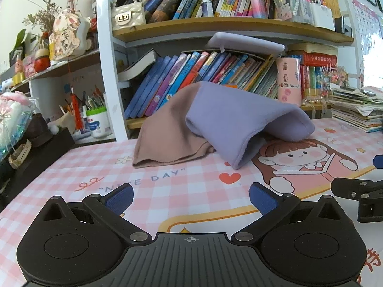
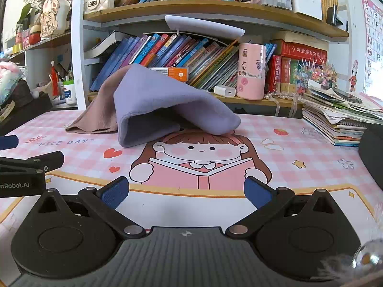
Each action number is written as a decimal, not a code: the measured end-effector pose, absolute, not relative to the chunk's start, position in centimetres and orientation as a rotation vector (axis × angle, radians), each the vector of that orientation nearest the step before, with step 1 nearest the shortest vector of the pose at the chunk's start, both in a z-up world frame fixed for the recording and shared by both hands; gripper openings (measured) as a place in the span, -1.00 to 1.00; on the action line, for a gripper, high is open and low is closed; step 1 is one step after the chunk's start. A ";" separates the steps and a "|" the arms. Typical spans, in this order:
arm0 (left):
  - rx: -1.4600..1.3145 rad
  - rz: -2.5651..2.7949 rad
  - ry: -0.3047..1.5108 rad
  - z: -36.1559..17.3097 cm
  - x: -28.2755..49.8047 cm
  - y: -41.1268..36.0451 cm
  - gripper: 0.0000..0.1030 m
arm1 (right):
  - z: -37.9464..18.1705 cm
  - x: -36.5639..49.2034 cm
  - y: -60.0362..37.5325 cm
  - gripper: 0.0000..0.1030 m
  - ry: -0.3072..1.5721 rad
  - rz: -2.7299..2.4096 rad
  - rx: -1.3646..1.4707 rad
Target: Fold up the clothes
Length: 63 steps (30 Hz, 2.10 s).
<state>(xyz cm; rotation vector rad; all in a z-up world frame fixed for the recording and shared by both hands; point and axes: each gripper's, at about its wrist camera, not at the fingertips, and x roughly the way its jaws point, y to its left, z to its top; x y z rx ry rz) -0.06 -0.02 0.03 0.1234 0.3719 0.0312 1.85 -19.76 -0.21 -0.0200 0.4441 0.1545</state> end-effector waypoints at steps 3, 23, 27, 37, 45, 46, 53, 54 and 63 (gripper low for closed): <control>0.131 0.041 0.354 0.2 -0.7 -0.1 1.00 | -0.3 1.9 -19.8 1.00 0.444 0.155 -0.019; 0.134 0.034 0.378 0.1 -0.1 -0.1 1.00 | -0.2 1.9 -19.7 1.00 0.448 0.153 -0.021; 0.134 0.035 0.378 0.1 -0.2 -0.2 1.00 | -0.2 1.9 -19.7 1.00 0.448 0.153 -0.021; 0.140 0.039 0.374 0.2 -0.2 -0.3 1.00 | -0.2 2.0 -19.7 1.00 0.451 0.156 -0.018; 0.137 0.054 0.355 0.3 -0.4 -0.3 1.00 | -0.2 2.0 -19.7 1.00 0.454 0.160 -0.016; 0.137 0.053 0.355 0.3 -0.4 -0.3 1.00 | -0.2 2.0 -19.7 1.00 0.454 0.159 -0.017; 0.128 0.047 0.358 0.3 -0.3 -0.1 1.00 | -0.3 2.1 -19.5 1.00 0.460 0.156 -0.028; 0.128 0.048 0.357 0.3 -0.3 -0.1 1.00 | -0.3 2.1 -19.5 1.00 0.460 0.155 -0.029; 0.121 0.051 0.350 0.2 -0.5 0.0 1.00 | -0.2 2.0 -19.5 1.00 0.454 0.150 -0.037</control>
